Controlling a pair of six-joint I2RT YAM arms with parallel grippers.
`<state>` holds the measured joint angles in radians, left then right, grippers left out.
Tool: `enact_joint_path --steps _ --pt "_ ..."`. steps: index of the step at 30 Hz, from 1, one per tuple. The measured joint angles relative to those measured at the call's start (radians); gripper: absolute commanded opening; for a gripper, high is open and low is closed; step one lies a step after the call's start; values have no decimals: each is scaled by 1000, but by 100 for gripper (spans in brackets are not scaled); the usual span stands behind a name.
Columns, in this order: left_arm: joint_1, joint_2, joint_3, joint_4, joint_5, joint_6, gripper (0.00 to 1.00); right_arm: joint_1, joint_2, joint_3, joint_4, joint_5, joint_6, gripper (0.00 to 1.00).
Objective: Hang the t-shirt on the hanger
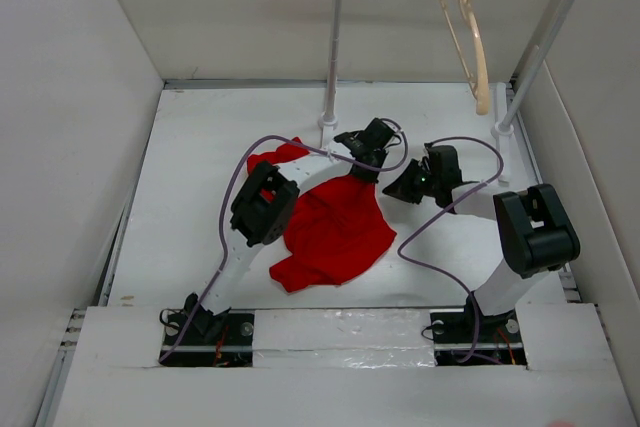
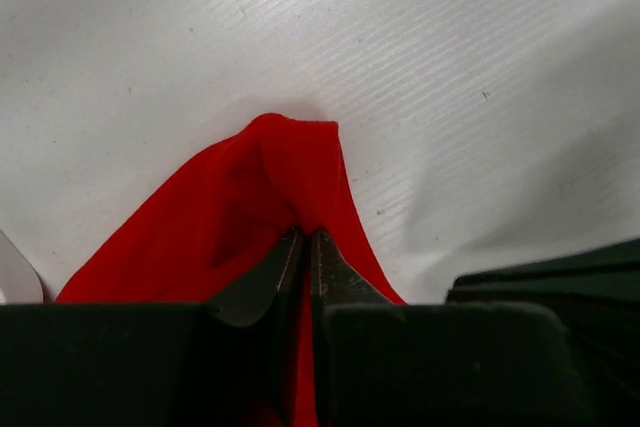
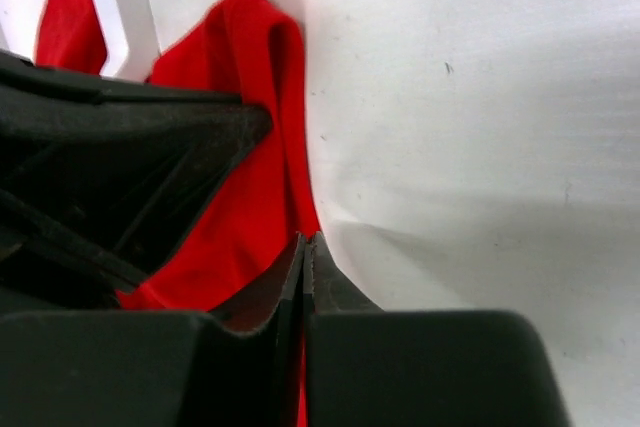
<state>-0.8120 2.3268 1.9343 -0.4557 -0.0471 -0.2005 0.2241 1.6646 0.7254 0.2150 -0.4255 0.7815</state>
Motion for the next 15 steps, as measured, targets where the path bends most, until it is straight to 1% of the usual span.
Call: enact_joint_path --steps 4,5,6,7,9,11,14,15 --pt "0 -41 -19 -7 18 -11 0 1 5 30 0 12 -5 0" --pt "0 -54 -24 -5 21 -14 0 2 9 38 1 16 -6 3" --pt "0 -68 -27 -6 23 -18 0 3 13 44 3 18 -6 13" --pt "0 -80 -29 -6 25 -19 0 8 21 52 3 26 -6 17" --pt "0 -102 -31 -6 29 -22 0 18 34 55 10 33 -8 22" --pt "0 -119 -31 -5 34 -25 0 26 46 55 13 34 -11 24" --pt "0 -138 -37 -5 57 -28 0 36 56 56 23 34 -25 32" --pt "0 -142 -42 -4 65 -29 0 40 57 58 24 34 -29 37"
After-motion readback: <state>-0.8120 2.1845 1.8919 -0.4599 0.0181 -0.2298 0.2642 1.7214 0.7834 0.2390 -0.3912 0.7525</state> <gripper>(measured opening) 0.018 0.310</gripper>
